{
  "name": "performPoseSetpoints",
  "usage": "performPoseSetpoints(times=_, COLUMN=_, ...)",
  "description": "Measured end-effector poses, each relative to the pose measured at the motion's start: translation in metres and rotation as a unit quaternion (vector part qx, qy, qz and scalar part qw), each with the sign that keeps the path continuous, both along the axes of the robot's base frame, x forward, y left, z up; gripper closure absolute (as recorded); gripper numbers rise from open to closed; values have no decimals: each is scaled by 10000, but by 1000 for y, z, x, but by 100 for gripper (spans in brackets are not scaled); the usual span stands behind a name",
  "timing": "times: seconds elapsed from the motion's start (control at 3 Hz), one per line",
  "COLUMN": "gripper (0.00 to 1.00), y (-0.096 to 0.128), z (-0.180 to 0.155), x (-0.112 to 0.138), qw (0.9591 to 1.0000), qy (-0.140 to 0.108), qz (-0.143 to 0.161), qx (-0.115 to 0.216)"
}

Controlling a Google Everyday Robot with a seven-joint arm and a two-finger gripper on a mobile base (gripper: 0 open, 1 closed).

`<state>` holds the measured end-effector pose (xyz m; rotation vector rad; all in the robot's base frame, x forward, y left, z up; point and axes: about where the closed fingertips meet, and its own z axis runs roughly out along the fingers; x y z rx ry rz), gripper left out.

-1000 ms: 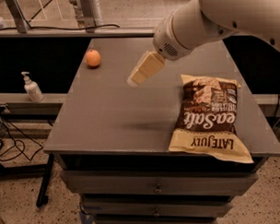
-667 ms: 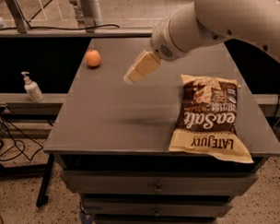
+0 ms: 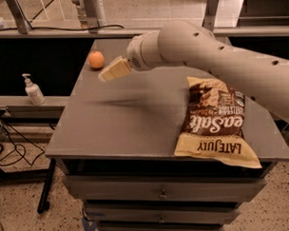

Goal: Move orange near sponge

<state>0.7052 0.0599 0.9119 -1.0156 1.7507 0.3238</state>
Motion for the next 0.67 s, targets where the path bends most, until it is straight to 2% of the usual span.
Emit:
performPoseSetpoints(times=0.33, gripper=0, y=28, z=1, x=38, qw=9985, qy=-230, qz=-274, qx=405)
performPoseSetpoints(times=0.67, gripper=0, y=53, z=2, x=69, qw=9962, qy=-278, qz=-469, qx=685)
